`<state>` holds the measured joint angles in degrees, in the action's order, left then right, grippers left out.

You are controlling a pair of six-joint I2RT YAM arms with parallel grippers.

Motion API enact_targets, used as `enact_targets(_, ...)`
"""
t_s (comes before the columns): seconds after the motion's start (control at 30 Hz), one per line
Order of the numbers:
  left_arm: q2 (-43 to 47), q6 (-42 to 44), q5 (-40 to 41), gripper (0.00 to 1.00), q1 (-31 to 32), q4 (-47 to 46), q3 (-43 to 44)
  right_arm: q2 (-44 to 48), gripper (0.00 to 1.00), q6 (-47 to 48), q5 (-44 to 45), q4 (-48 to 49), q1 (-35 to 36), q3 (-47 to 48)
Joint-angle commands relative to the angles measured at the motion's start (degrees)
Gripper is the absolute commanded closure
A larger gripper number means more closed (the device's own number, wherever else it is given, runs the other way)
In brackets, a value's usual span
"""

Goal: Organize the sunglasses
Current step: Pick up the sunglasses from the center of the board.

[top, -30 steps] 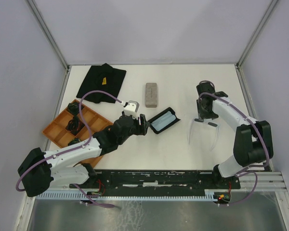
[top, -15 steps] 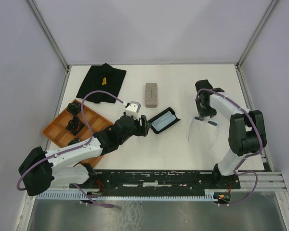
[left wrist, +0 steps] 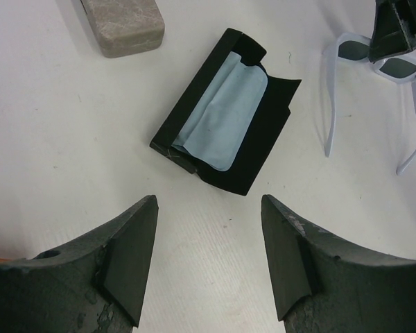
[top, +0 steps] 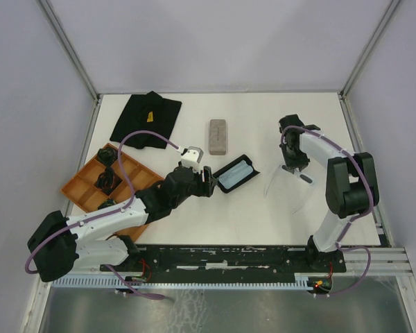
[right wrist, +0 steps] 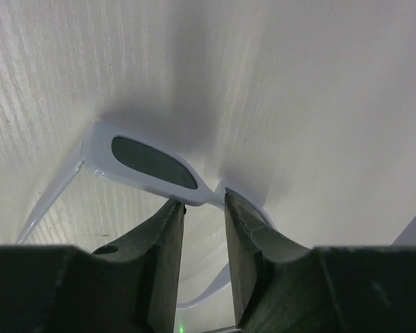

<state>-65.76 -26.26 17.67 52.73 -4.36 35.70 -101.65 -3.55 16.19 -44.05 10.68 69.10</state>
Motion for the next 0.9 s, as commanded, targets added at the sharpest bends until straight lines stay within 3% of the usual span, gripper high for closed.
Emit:
enact_targets(0.0,-0.2,0.4,-0.4,0.32,-0.1,-1.7,1.7,0.3,0.63,0.5,-1.1,-0.2,-0.5,2.2)
enact_targets(0.37,-0.3,0.3,-0.5,0.32,-0.1,-1.8,1.7,1.7,0.69,-2.9,-4.9,0.6,-0.7,1.2)
enact_targets(0.53,-0.4,0.4,-0.5,0.32,-0.1,-1.8,1.8,2.4,0.50,-3.0,-6.6,-1.1,-0.7,1.4)
enact_targets(0.87,-0.7,0.2,-1.3,0.32,-0.1,-2.1,1.9,5.2,0.52,-2.6,-3.4,-2.9,-1.0,-0.5)
